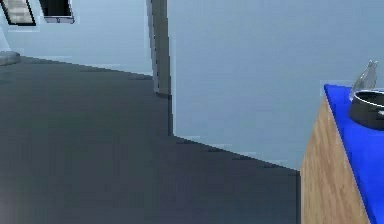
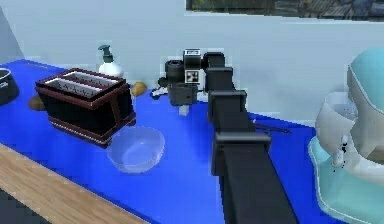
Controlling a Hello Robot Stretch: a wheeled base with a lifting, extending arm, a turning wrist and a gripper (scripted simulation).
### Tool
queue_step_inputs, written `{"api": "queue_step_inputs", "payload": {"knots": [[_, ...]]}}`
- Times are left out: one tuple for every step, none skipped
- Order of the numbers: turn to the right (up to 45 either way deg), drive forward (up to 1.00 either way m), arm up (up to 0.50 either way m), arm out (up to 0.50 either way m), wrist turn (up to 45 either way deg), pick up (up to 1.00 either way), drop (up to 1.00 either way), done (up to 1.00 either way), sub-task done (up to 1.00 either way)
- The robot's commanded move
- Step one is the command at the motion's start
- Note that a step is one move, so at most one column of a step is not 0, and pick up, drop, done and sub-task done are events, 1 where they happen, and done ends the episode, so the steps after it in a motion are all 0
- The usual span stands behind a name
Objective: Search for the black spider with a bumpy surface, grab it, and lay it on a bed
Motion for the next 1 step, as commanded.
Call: {"api": "queue_step_inputs", "payload": {"knots": [[0.0, 0.00, 0.00, 0.00, -45.0, 0.00, 0.00, 0.00, 0.00]]}}
